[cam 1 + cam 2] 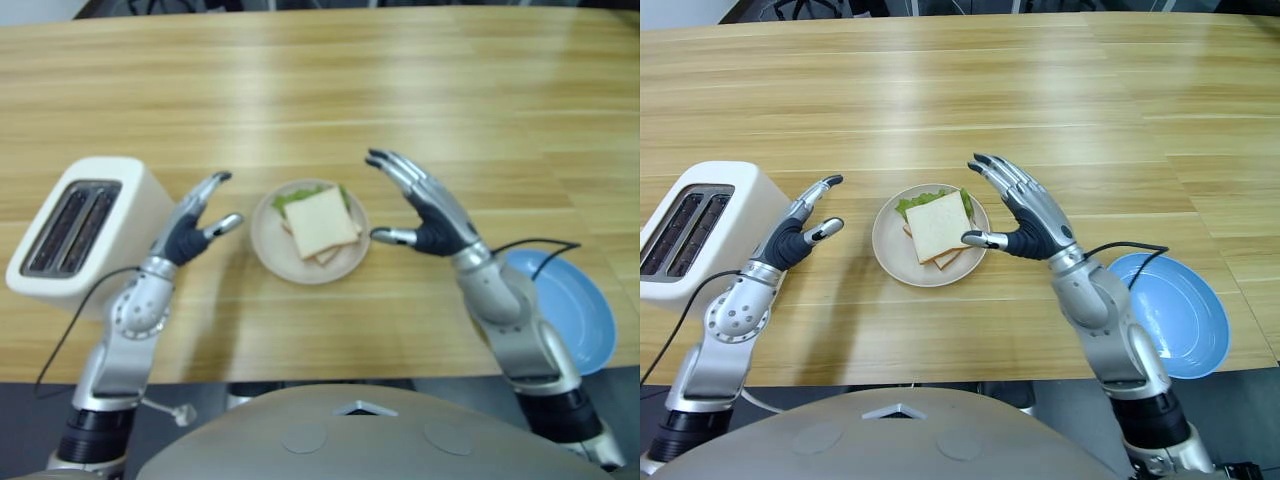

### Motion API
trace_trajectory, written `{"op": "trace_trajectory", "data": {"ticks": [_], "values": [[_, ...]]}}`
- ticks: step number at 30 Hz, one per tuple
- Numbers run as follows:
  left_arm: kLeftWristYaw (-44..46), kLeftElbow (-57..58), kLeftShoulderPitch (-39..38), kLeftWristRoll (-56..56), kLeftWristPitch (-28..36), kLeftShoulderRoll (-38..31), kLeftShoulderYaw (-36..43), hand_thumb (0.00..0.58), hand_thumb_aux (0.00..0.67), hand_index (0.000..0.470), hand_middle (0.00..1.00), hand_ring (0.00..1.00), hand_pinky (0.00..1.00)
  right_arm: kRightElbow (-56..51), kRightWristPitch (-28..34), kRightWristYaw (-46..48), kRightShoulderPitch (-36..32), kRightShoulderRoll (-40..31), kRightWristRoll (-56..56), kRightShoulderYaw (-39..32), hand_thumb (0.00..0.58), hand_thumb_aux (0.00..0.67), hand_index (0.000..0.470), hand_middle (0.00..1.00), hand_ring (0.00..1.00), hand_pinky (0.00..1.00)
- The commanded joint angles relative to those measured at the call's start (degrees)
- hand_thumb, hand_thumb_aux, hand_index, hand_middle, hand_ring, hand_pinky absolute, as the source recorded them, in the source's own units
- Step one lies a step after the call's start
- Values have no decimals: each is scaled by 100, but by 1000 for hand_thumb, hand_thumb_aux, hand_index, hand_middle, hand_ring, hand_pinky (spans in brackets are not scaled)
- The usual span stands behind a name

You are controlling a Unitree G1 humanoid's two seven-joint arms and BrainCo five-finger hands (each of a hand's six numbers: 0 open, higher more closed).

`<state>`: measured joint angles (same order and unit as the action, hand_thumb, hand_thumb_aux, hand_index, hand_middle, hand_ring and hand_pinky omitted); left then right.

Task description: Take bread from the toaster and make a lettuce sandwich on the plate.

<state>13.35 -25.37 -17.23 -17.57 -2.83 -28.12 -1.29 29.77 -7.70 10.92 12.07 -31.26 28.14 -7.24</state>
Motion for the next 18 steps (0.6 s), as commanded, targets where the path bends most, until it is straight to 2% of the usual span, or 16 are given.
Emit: {"op": "trace_trajectory", "data": {"ticks": [1,3,4,5,6,7,11,18], "values": [[865,-30,-420,50,-280,-624,241,0,0,0,0,0,0,-51,89,801,607,-560,74,10,0,0,0,0,0,0],[1086,-21,-591,34,-346,-841,301,0,0,0,0,0,0,-32,32,1069,963,-775,7,-71,0,0,0,0,0,0],[1175,-11,-629,94,-347,-891,311,198,126,87,471,471,471,-22,13,1163,1070,-827,-11,-105,0,0,0,122,122,122],[1248,-8,-647,142,-330,-916,317,580,670,460,1000,1000,1000,-22,18,1231,1156,-826,-11,-176,570,583,400,1000,1000,1000],[1326,-4,-662,171,-325,-926,338,580,670,460,1000,1000,1000,-25,26,1278,1187,-805,-6,-216,570,583,400,1000,1000,1000],[1430,-1,-686,213,-311,-932,391,580,670,460,1000,1000,1000,-34,33,1330,1197,-774,11,-282,580,670,460,1000,1000,1000],[1600,277,-550,-80,-329,-881,850,580,670,460,1000,1000,1000,-334,8,1413,1073,-570,318,-766,580,670,460,1000,1000,1000],[1538,1231,174,-726,-436,-679,1698,580,670,460,1000,1000,1000,-1658,-240,1113,328,-97,1038,-1612,580,670,460,1000,1000,1000]]}}
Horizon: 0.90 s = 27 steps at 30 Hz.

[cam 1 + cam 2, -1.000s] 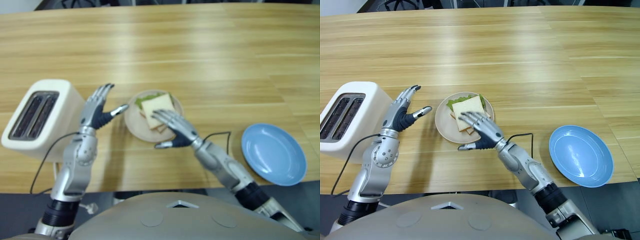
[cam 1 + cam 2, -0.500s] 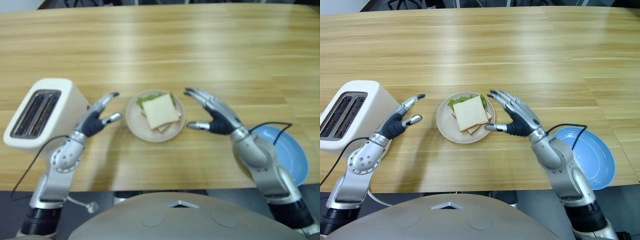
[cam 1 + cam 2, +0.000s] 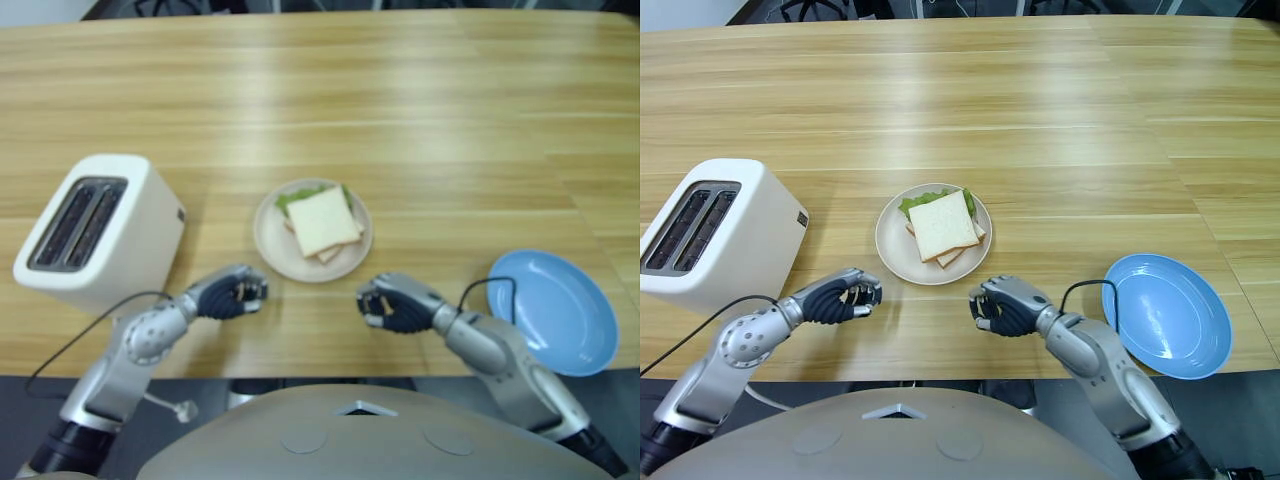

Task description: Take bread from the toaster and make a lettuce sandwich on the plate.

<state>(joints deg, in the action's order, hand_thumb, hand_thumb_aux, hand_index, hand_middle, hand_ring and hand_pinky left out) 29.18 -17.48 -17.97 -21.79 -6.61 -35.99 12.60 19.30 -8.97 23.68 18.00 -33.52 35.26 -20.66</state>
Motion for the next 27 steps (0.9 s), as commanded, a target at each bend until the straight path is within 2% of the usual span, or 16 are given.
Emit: {"op": "trace_trajectory", "data": {"ticks": [1,10,15,17,19,20,21,23,25,26,27], "values": [[-116,709,466,-512,-80,175,474,580,670,460,1000,1000,1000,-965,-181,-280,-482,237,450,-402,580,670,460,1000,1000,1000],[-815,2682,1946,-1500,-259,790,1321,580,670,460,1000,1000,1000,-3548,-658,-1418,-2144,868,1004,-1008,580,670,460,1000,1000,1000],[-1320,3283,2441,-1632,-227,1058,1339,580,670,460,1000,1000,1000,-4339,-776,-1964,-2920,1098,1089,-1113,580,670,460,933,933,933],[-1585,3413,2573,-1664,-224,1120,1273,579,649,446,1000,1000,1000,-4496,-778,-2178,-3159,1170,1075,-1081,580,670,460,918,918,918],[-1791,3444,2637,-1678,-233,1142,1216,566,568,390,1000,1000,1000,-4564,-763,-2362,-3300,1200,1092,-1052,580,670,460,910,910,910],[-1939,3417,2656,-1657,-214,1162,1140,517,449,308,1000,1000,1000,-4547,-749,-2449,-3333,1216,1051,-996,580,670,460,886,886,886],[-2042,3385,2664,-1622,-208,1175,1076,517,449,308,1000,1000,1000,-4499,-730,-2514,-3339,1220,1013,-946,580,670,460,886,886,886],[-2235,3283,2650,-1468,-230,1217,911,449,352,242,1000,1000,1000,-4357,-677,-2630,-3288,1216,909,-832,580,670,460,882,882,882],[-2314,3150,2593,-1194,-265,1292,711,441,342,235,1000,1000,1000,-4159,-635,-2695,-3173,1196,792,-717,580,670,460,886,886,886],[-2317,3068,2544,-993,-287,1352,589,116,71,49,1000,1000,1000,-4017,-622,-2689,-3078,1203,671,-619,580,670,460,886,886,886],[-2300,2974,2483,-746,-296,1434,445,0,0,0,1000,1000,1000,-3844,-613,-2665,-2959,1221,499,-494,579,649,446,580,580,580]]}}
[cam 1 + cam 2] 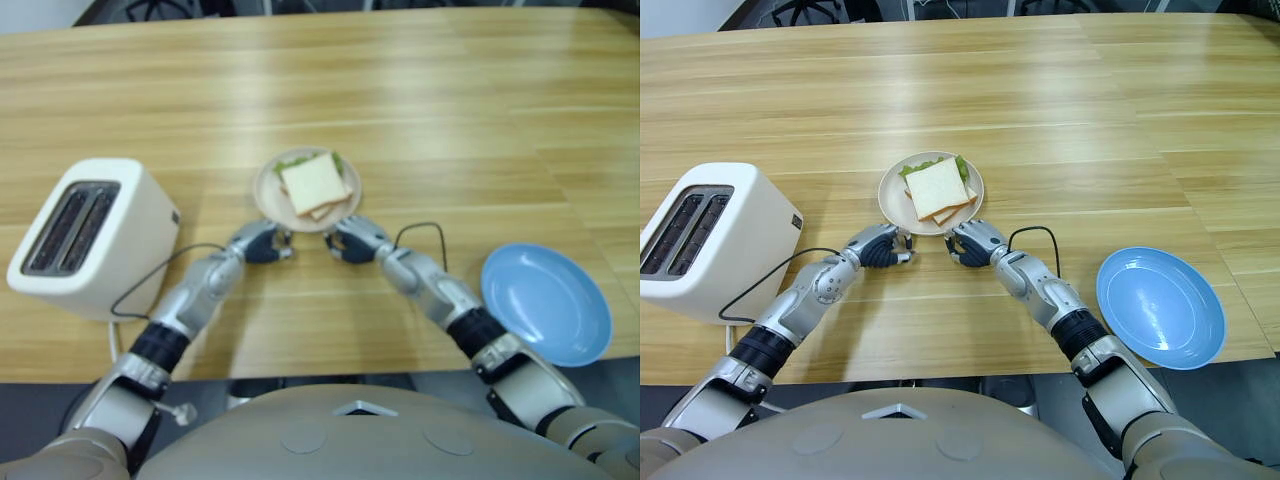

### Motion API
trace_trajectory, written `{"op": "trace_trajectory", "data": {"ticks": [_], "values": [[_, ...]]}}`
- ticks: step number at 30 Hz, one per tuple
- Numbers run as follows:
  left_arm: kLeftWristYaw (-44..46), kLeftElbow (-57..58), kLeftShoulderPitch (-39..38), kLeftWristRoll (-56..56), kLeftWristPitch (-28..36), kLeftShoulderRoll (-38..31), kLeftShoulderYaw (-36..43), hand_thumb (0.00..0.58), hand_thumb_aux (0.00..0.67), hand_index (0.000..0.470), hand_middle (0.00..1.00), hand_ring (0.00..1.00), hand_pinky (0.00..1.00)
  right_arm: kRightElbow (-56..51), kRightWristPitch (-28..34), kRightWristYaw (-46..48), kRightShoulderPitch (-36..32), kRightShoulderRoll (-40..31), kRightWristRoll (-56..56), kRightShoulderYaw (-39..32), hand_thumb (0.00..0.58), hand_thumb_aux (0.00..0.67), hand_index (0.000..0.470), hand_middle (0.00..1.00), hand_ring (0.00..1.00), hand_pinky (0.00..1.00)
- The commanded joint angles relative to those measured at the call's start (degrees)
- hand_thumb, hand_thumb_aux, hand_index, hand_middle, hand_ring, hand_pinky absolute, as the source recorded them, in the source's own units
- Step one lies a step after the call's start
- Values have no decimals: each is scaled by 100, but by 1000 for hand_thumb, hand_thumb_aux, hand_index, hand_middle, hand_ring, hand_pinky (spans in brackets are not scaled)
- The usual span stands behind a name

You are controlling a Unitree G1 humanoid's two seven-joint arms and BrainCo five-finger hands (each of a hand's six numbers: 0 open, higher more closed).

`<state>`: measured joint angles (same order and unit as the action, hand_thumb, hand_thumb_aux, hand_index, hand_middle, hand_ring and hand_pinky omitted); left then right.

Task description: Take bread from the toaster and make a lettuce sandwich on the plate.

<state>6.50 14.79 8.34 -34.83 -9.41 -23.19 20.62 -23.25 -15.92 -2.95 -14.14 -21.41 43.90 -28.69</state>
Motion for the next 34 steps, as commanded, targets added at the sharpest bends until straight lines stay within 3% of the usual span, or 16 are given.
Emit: {"op": "trace_trajectory", "data": {"ticks": [1,2,3,7,11,19,34], "values": [[23,-360,-221,866,-5,253,-517,0,0,0,1000,1000,1000,621,89,11,395,50,-594,475,579,649,446,580,580,580],[64,-515,-324,1192,24,371,-695,0,0,0,43,43,43,854,100,42,552,134,-939,699,0,0,0,0,0,0],[124,-695,-444,1586,73,521,-896,0,0,0,0,0,0,1103,168,123,722,258,-1372,959,0,0,0,0,0,0],[238,-1586,-983,3098,377,1170,-1645,0,0,0,0,0,0,2188,902,630,1415,984,-3585,2064,0,0,0,0,0,0],[247,-2160,-1360,3854,597,1566,-2007,0,0,0,0,0,0,2808,1503,780,1766,1342,-4583,2743,0,0,0,0,0,0],[105,-2320,-1913,4502,627,2078,-2335,0,0,0,0,0,0,2501,1479,497,2067,1731,-5093,3526,0,0,0,0,0,0],[12,-1395,-1958,4357,178,2116,-2614,0,0,0,0,0,0,1469,610,440,2297,1736,-4445,3238,0,0,0,0,0,0]]}}
